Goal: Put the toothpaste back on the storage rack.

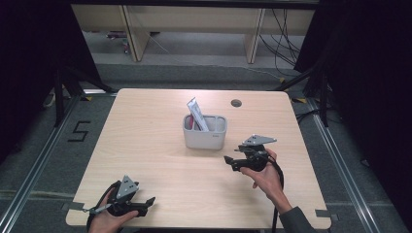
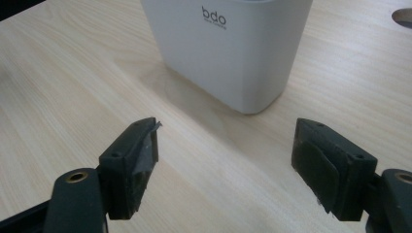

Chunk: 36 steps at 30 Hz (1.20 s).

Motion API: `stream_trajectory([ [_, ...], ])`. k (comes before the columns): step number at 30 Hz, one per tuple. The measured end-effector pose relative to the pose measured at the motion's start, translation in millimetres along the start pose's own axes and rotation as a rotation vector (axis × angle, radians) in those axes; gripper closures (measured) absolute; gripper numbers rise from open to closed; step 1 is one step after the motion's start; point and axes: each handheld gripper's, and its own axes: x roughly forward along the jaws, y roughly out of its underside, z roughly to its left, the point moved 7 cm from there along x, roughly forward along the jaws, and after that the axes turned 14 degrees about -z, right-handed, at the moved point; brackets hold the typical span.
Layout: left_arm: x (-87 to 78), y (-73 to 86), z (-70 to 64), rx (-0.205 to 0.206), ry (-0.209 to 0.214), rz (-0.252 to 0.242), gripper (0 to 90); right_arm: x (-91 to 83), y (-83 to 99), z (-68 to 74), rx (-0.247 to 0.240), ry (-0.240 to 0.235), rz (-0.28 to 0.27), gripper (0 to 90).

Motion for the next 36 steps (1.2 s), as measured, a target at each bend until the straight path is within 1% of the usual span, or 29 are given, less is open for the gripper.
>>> stream_trajectory([
  [1, 0.1, 0.2, 0.0, -0.002, -0.001, 0.000, 18.8, -0.1, 0.7, -0.1, -0.002, -0.007, -0.003, 25.5],
  [2, 1.1, -0.1, -0.7, -0.013, -0.007, -0.012, 18.8, -1.2, 1.9, 1.8, 0.029, 0.009, -0.002, 24.3],
  [3, 1.4, 0.1, -0.6, -0.013, -0.006, -0.015, 18.8, -2.4, 2.1, -1.7, -0.009, 0.014, 0.002, 23.3],
  [4, 1.2, 0.1, -0.5, -0.013, -0.006, -0.015, 18.8, -3.1, 2.8, -2.0, -0.009, 0.018, 0.000, 23.3],
  [5, 1.3, 0.1, -0.5, -0.014, -0.003, -0.016, 18.8, -3.0, 4.0, -0.9, -0.001, 0.006, 0.003, 23.3],
  [6, 1.2, 0.1, -0.5, -0.014, -0.004, -0.016, 18.8, -3.5, 4.2, -1.9, -0.015, 0.013, -0.002, 23.3],
  [7, 1.0, 0.1, -0.5, -0.015, -0.006, -0.015, 18.8, -4.1, 5.6, 1.4, 0.028, 0.012, -0.002, 23.3],
  [8, 1.0, 0.2, -0.4, -0.015, -0.006, -0.015, 18.8, -5.2, 6.1, 0.0, 0.010, 0.018, 0.003, 23.3],
  [10, 1.1, 0.2, -0.5, -0.015, -0.006, -0.015, 18.8, -5.4, 7.7, 0.5, 0.003, 0.009, 0.001, 23.2],
  [12, 1.1, 0.0, -0.6, -0.016, -0.004, -0.016, 18.8, -7.8, 9.2, -0.2, -0.008, 0.018, 0.011, 23.2],
  [14, 1.4, 0.1, -0.6, -0.014, -0.004, -0.017, 18.8, -7.5, 11.4, 2.2, 0.016, 0.016, 0.008, 22.8],
  [15, 1.1, 0.2, -0.6, -0.013, -0.006, -0.016, 18.8, -8.6, 12.2, 1.1, -0.003, 0.011, 0.018, 22.8],
  [17, 1.2, 0.2, -0.6, -0.013, -0.006, -0.016, 18.8, -8.5, 14.3, 2.5, 0.006, -0.001, 0.011, 22.8],
  [19, 1.2, 0.3, -0.5, -0.012, -0.006, -0.014, 18.8, -11.6, 16.1, 3.5, 0.019, 0.018, 0.023, 22.8],
  [20, 1.3, 0.4, -0.5, -0.012, -0.006, -0.015, 18.8, -11.0, 16.3, 2.5, -0.003, 0.004, 0.018, 22.6],
  [21, 2.3, -0.1, -1.3, -0.025, -0.010, -0.026, 18.8, -12.2, 16.5, 2.3, -0.012, 0.008, 0.022, 22.5],
  [22, 2.2, 0.0, -1.3, -0.023, -0.009, -0.025, 18.8, -12.7, 17.1, 4.8, 0.018, 0.007, 0.014, 22.6],
  [23, 2.2, 0.0, -1.3, -0.023, -0.009, -0.025, 18.8, -12.7, 17.1, 4.8, 0.018, 0.007, 0.014, 22.6],
  [24, 2.4, 0.0, -1.3, -0.024, -0.009, -0.025, 18.8, -15.0, 17.7, 3.9, 0.003, 0.011, 0.017, 22.5],
  [25, 2.4, 0.0, -1.3, -0.024, -0.009, -0.025, 18.8, -15.5, 19.0, 5.4, 0.018, 0.008, 0.019, 22.3],
  [27, 2.6, 0.3, -0.8, -0.022, -0.014, -0.023, 18.8, -16.7, 21.0, 6.2, 0.020, 0.009, 0.022, 21.7],
  [28, 2.6, 0.3, -0.9, -0.021, -0.013, -0.023, 18.8, -17.4, 22.5, 7.2, 0.032, 0.007, 0.028, 21.7],
  [29, 2.6, 0.3, -0.9, -0.021, -0.012, -0.023, 18.8, -16.7, 23.0, 6.6, 0.014, -0.008, 0.019, 21.6],
  [30, 2.7, 0.2, -0.9, -0.021, -0.013, -0.024, 18.8, -18.6, 24.5, 9.1, 0.044, 0.004, 0.029, 21.5],
  [31, 2.5, 0.1, -0.9, -0.021, -0.013, -0.024, 18.8, -19.3, 25.0, 7.2, 0.021, 0.003, 0.027, 21.5],
  [32, 2.1, 0.0, -1.1, -0.020, -0.008, -0.023, 18.8, -21.0, 26.0, 8.3, 0.034, 0.012, 0.031, 21.5],
  [33, 2.2, -0.1, -1.1, -0.024, -0.009, -0.025, 18.8, -21.2, 26.6, 8.1, 0.022, 0.009, 0.023, 21.5],
  [35, 2.4, 0.1, -1.0, -0.026, -0.010, -0.025, 18.8, -23.8, 28.9, 8.5, 0.025, 0.009, 0.033, 21.2],
  [36, 2.6, 0.2, -1.1, -0.025, -0.010, -0.025, 18.8, -24.2, 29.5, 7.7, 0.010, 0.009, 0.030, 21.0],
])
